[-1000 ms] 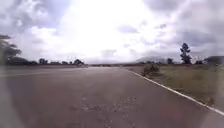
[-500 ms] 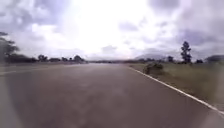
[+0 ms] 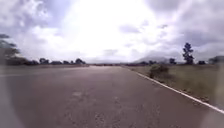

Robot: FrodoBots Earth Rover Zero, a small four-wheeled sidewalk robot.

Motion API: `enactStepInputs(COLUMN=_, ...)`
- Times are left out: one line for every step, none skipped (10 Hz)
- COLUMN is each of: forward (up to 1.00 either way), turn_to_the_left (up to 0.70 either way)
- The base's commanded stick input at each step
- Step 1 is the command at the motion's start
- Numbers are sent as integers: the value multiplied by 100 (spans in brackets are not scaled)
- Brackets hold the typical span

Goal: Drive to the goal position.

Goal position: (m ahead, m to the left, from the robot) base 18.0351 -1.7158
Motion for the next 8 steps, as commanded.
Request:
enactStepInputs(forward=100, turn_to_the_left=0)
enactStepInputs(forward=100, turn_to_the_left=0)
enactStepInputs(forward=100, turn_to_the_left=0)
enactStepInputs(forward=100, turn_to_the_left=0)
enactStepInputs(forward=100, turn_to_the_left=0)
enactStepInputs(forward=100, turn_to_the_left=0)
enactStepInputs(forward=100, turn_to_the_left=0)
enactStepInputs(forward=100, turn_to_the_left=0)
